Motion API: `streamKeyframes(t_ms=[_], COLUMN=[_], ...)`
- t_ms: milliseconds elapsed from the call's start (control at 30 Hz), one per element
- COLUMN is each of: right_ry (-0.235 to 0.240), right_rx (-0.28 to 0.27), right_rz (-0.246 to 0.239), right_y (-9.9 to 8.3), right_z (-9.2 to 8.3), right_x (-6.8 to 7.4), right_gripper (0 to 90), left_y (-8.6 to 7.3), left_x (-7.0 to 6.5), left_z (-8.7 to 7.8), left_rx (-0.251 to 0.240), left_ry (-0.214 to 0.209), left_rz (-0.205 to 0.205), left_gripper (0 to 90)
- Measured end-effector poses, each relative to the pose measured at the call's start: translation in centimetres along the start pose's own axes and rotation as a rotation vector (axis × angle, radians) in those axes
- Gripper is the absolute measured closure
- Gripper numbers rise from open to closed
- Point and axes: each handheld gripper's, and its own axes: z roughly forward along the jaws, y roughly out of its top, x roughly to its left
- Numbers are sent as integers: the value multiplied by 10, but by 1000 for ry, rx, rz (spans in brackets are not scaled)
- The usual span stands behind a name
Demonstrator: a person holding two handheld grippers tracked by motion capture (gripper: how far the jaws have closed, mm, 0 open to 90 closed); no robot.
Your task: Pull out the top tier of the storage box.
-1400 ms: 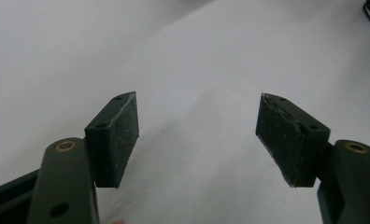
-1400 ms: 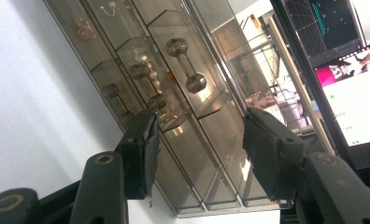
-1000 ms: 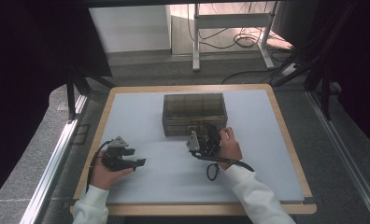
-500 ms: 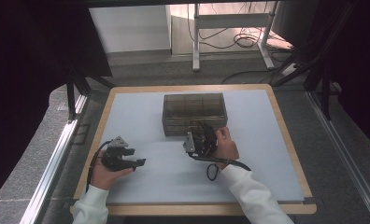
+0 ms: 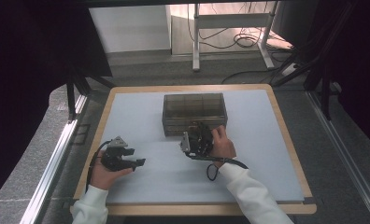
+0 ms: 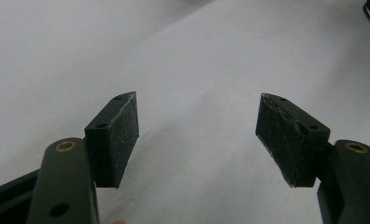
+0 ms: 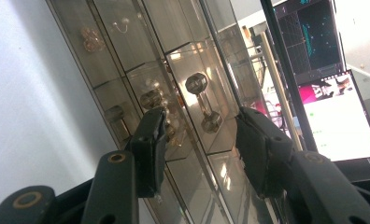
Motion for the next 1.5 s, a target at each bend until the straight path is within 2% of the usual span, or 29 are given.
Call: streamKeyframes(t_ms=[633,867,1500], right_ry=[-5,-8,-26], right_rx=[1,-7,-17], right_rz=[-62,-51,-86], right_y=[5,6,15], right_z=[6,8,12], right_x=[4,6,7], right_gripper=[573,586,636], left_y=[0,-1,-1], left_x=[1,1,2], left_z=[0,1,0], left_rx=[1,3,2], left_ry=[0,-1,-2], left_rz=[-1,-5,-5], left_gripper=[305,305,305])
